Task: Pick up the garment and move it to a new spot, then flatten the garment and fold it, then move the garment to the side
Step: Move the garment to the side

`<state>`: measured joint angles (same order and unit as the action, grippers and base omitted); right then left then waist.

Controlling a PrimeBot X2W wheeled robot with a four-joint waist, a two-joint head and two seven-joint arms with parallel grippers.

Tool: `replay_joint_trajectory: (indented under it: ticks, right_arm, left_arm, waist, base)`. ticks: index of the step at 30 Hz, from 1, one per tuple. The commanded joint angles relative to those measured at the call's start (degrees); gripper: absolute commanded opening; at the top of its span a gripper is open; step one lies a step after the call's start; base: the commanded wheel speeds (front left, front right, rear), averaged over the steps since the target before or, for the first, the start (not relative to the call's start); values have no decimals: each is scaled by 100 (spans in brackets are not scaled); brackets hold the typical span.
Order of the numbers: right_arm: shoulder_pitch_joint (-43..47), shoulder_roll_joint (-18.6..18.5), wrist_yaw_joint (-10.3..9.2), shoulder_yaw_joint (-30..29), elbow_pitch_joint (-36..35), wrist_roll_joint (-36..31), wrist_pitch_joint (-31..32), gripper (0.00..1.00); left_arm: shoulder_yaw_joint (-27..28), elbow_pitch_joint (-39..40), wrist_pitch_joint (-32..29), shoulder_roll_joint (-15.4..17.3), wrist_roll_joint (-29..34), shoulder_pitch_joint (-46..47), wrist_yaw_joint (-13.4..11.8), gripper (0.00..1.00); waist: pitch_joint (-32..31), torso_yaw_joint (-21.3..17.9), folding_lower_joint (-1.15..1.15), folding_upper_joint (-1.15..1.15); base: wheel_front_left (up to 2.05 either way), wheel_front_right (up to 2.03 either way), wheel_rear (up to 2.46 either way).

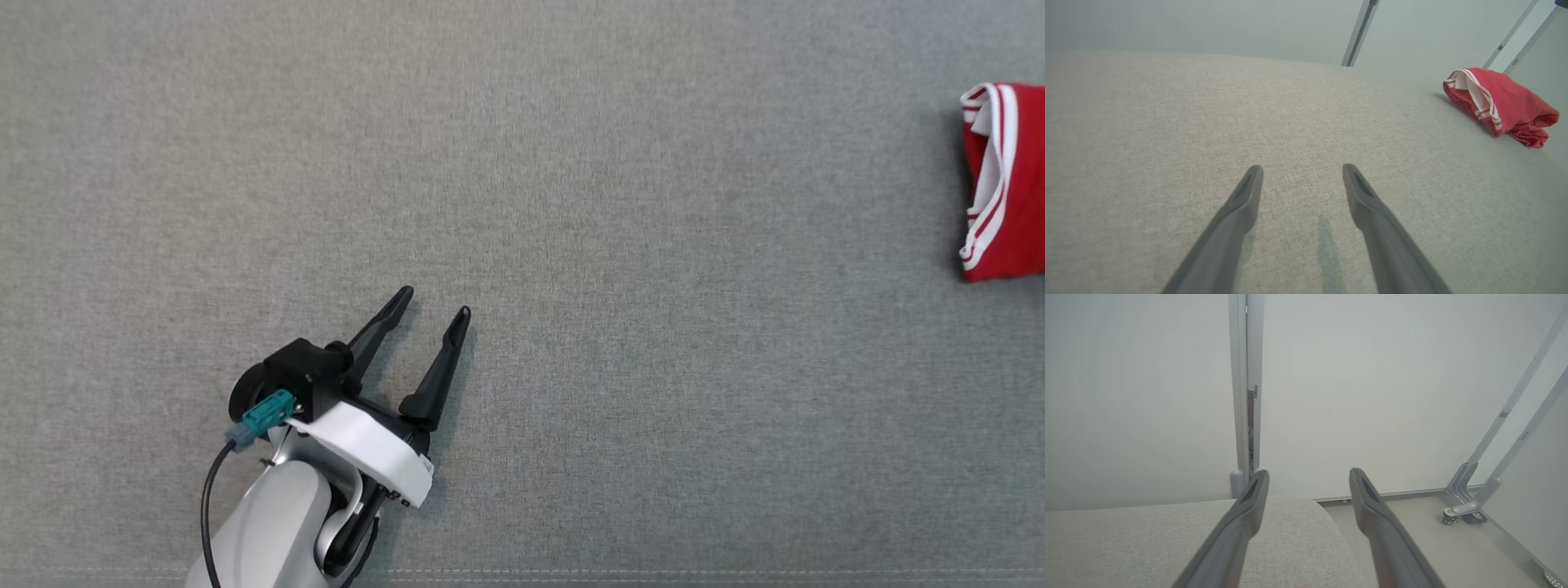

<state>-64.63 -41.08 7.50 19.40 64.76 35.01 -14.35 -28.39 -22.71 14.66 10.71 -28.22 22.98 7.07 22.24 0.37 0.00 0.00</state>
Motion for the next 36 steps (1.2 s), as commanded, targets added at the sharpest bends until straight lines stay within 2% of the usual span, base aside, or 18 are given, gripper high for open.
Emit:
replay_joint_trajectory:
  ticks: [1,5,9,18,22,30,36]
  right_arm:
    - [599,84,-1,-213,-464,-285,-63,100]
    - [1513,680,-1,-870,-1527,-948,-63,100]
    - [2510,1491,-1,-1403,-2527,-1269,-64,100]
    - [3849,2100,-1,-1498,-3217,-1887,-64,100]
    - [4475,2271,-1,-1539,-3596,-2259,-64,100]
    - [5189,2638,-1,-1895,-4012,-2359,-64,100]
    - [5549,2876,-1,-2135,-4235,-2503,-64,100]
  left_arm:
    - [240,131,34,70,53,-38,42,100]
    - [338,100,34,31,81,-209,42,100]
    - [504,87,34,12,87,-450,42,100]
    - [811,-11,34,-119,207,-912,42,100]
    - [1012,49,34,-181,588,-1113,42,100]
    - [1745,173,34,-374,1153,-1452,39,100]
    - [2322,292,34,-515,1647,-1682,-179,100]
  waist:
    - [-223,-2,0,0]
    - [-584,-29,0,0]
    - [-999,-48,0,0]
    - [-1676,24,0,0]
    - [-1883,106,0,0]
    - [-2038,210,0,0]
    - [-2134,276,0,0]
  base:
    - [0,0,0]
    - [0,0,0]
    - [0,0,0]
    - [0,0,0]
    - [0,0,0]
    - [0,0,0]
    - [0,0,0]
